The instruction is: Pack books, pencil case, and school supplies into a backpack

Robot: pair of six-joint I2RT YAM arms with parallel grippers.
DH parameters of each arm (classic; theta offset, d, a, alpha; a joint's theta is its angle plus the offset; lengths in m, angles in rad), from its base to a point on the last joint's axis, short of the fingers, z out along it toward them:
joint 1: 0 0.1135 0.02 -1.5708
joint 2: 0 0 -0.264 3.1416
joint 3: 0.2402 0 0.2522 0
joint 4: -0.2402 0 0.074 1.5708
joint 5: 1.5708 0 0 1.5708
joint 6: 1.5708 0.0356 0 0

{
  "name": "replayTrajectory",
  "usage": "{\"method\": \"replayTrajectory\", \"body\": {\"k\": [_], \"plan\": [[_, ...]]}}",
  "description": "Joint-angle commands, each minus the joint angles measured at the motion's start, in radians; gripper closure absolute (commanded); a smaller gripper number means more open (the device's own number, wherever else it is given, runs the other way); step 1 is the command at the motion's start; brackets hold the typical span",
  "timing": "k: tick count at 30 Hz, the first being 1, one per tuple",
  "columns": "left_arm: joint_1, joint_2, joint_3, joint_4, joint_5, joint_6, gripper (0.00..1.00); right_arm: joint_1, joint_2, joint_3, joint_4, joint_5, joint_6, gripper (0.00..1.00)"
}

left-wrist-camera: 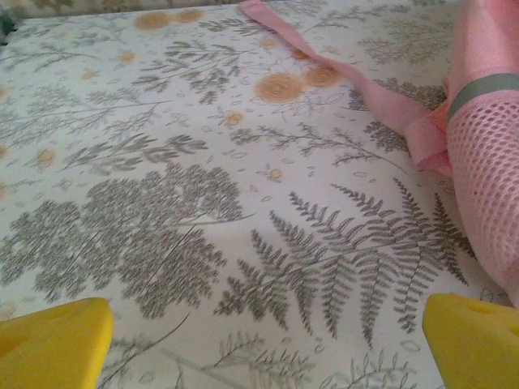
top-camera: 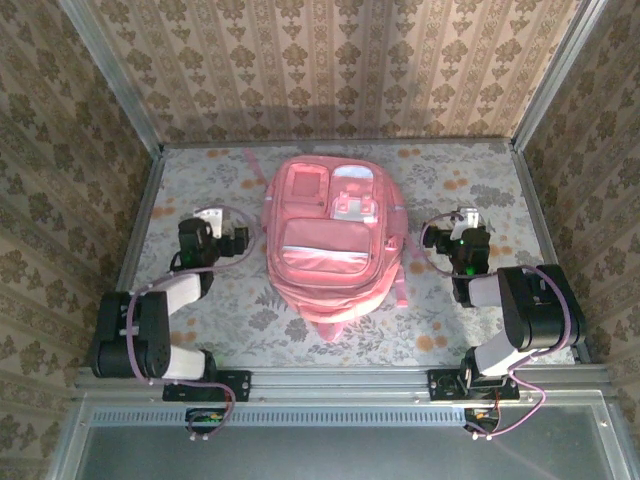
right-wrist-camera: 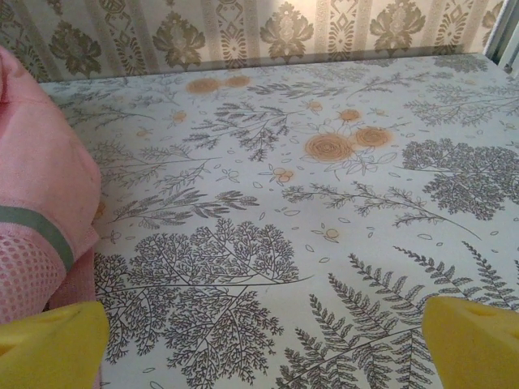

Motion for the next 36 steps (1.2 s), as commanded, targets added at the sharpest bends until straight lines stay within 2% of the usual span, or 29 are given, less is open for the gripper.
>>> {"method": "replayTrajectory", "body": {"k": [1, 4, 6, 7, 8, 9, 10, 11, 12, 14, 15, 18, 36], "plan": [[0.090, -0.023, -0.051, 0.156, 0.028, 0.005, 0.00, 0.000, -0.017, -0.003, 0.010, 0.044, 0.029, 0.00], [0.178, 0.013, -0.023, 0.141, 0.110, -0.035, 0.00, 0.001, -0.015, 0.002, 0.001, 0.046, 0.028, 0.00], [0.160, 0.057, -0.025, 0.205, 0.183, -0.014, 0.00, 0.004, -0.016, 0.011, -0.015, 0.043, 0.023, 0.00], [0.126, 0.099, -0.072, 0.330, 0.188, 0.023, 0.00, 0.005, -0.014, 0.016, -0.022, 0.039, 0.021, 0.00], [0.088, 0.127, -0.117, 0.424, 0.132, 0.058, 0.00, 0.006, -0.014, 0.023, -0.037, 0.033, 0.018, 0.00], [0.038, 0.187, -0.170, 0.592, 0.022, 0.085, 0.00, 0.007, -0.013, 0.033, -0.054, 0.023, 0.014, 0.00], [-0.011, 0.206, -0.192, 0.676, -0.071, 0.116, 0.00, 0.008, -0.013, 0.040, -0.065, 0.015, 0.007, 0.00], [-0.049, 0.183, -0.168, 0.569, -0.158, 0.127, 0.00, 0.009, -0.012, 0.043, -0.071, 0.009, 0.003, 0.00], [-0.046, 0.166, -0.109, 0.450, -0.165, 0.114, 0.00, 0.010, -0.010, 0.048, -0.078, 0.003, -0.001, 0.00], [0.023, 0.177, -0.029, 0.317, -0.083, 0.060, 0.00, 0.013, -0.011, 0.055, -0.089, -0.001, -0.006, 0.00], [0.055, 0.173, -0.034, 0.316, -0.023, 0.039, 0.00, 0.014, -0.011, 0.055, -0.091, 0.000, -0.008, 0.00], [0.040, 0.176, -0.031, 0.316, -0.056, 0.052, 0.00, 0.015, -0.010, 0.060, -0.099, -0.001, -0.008, 0.00], [0.036, 0.175, -0.034, 0.323, -0.060, 0.054, 0.00, 0.038, -0.013, 0.057, -0.096, -0.004, -0.041, 0.00]]}}
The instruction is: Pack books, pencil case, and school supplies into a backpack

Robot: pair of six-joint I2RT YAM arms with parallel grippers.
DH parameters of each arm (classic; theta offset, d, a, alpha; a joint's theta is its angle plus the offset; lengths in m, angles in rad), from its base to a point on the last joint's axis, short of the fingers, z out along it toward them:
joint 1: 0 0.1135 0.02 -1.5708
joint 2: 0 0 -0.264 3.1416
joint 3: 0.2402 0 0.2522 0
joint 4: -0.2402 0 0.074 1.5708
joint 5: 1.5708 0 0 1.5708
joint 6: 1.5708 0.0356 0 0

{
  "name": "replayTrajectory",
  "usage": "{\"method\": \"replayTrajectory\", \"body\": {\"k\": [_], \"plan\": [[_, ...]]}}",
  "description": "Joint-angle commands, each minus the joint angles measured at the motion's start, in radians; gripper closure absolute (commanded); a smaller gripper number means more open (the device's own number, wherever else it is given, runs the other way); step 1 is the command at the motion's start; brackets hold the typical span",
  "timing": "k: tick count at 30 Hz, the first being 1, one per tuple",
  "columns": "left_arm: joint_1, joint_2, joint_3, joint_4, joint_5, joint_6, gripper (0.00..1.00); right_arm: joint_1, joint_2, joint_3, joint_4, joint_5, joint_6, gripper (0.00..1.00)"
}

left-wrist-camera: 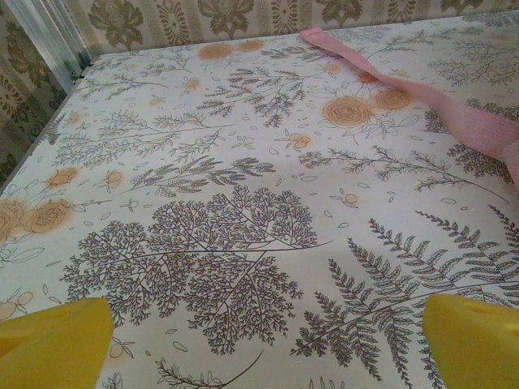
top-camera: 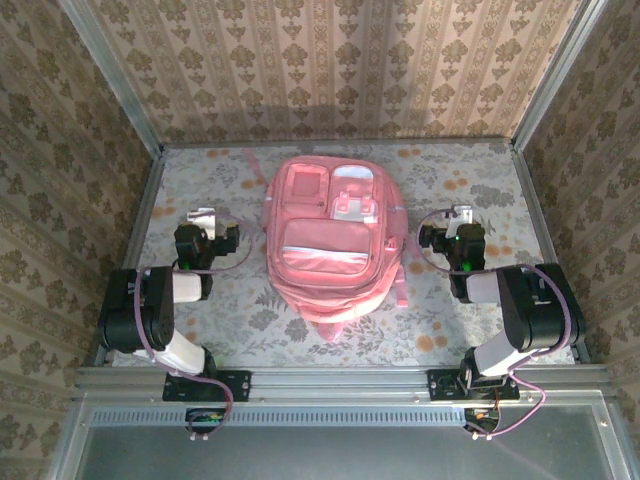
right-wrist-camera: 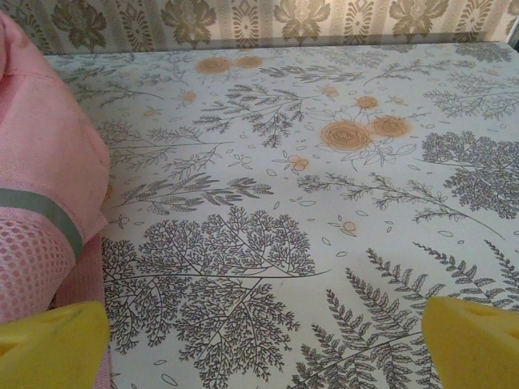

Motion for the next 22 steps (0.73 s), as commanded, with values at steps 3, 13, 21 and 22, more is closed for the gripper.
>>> {"method": "replayTrajectory", "body": {"k": [3, 13, 21, 22], "plan": [[-0.005, -0.015, 0.000, -0.005, -0.010, -0.006, 0.00, 0.006, -0.013, 0.013, 0.000, -0.012, -0.015, 0.00], [-0.015, -0.014, 0.000, -0.003, -0.024, -0.002, 0.00, 0.006, -0.012, 0.012, 0.000, -0.012, -0.014, 0.00], [-0.008, -0.012, 0.002, -0.007, -0.015, -0.005, 0.00, 0.005, -0.012, 0.012, 0.000, -0.012, -0.015, 0.00], [-0.009, -0.014, 0.000, -0.004, -0.015, -0.004, 0.00, 0.005, -0.012, 0.012, 0.000, -0.011, -0.015, 0.00]]}}
